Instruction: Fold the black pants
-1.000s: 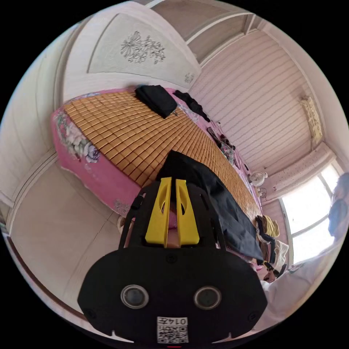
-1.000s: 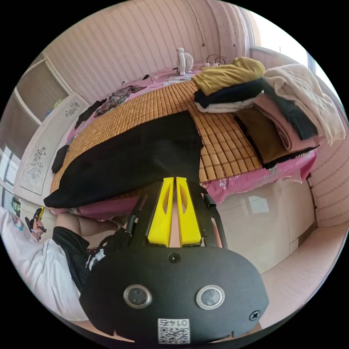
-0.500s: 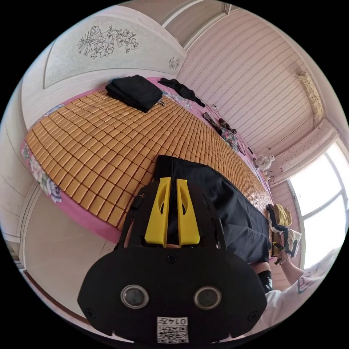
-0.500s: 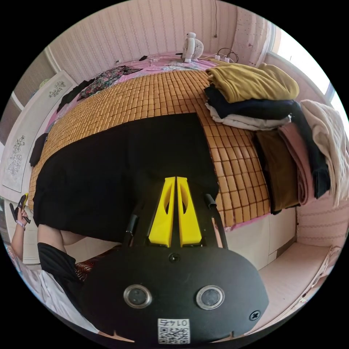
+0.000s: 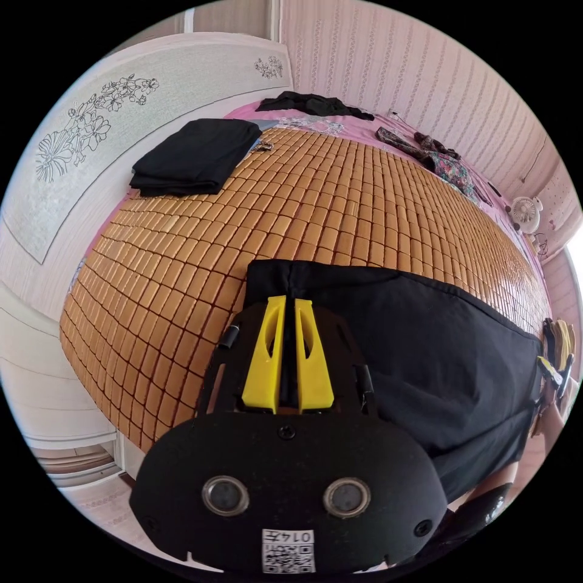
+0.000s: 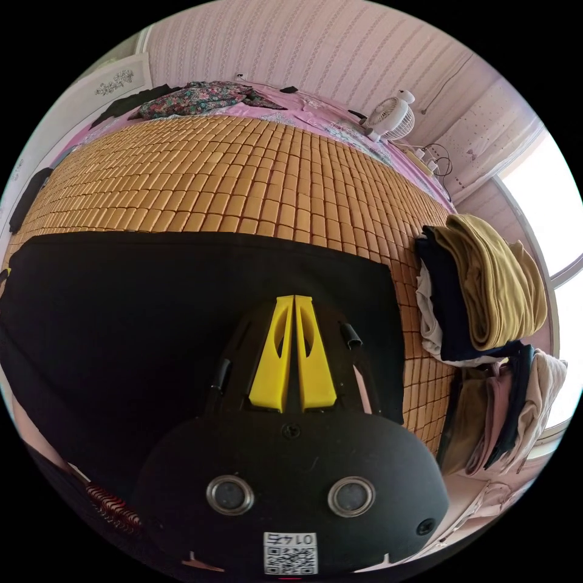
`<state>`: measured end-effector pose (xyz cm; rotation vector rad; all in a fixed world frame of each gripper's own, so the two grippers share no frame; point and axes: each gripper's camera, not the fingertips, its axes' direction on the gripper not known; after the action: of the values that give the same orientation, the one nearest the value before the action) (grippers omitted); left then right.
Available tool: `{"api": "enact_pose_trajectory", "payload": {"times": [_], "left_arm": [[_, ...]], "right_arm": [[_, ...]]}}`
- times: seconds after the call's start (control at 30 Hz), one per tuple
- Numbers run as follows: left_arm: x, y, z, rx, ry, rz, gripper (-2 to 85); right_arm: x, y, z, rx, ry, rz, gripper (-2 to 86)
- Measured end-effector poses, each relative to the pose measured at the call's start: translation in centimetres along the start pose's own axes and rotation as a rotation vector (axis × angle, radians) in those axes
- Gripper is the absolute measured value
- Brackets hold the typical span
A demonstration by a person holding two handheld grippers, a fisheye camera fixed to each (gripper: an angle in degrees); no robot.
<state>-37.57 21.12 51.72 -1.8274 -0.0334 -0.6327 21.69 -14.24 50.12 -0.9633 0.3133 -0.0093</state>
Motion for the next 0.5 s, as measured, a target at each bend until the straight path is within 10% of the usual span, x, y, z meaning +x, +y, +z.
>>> {"api": "enact_pose_trajectory", "payload": {"times": [0.5], "left_arm": [[1.5,-4.6,3.3,-0.047,-0.018,-0.082,-0.1]], "right_arm": [[6.7,-9.2,1.7,0.034,-0.280,0.150,2.3]]}}
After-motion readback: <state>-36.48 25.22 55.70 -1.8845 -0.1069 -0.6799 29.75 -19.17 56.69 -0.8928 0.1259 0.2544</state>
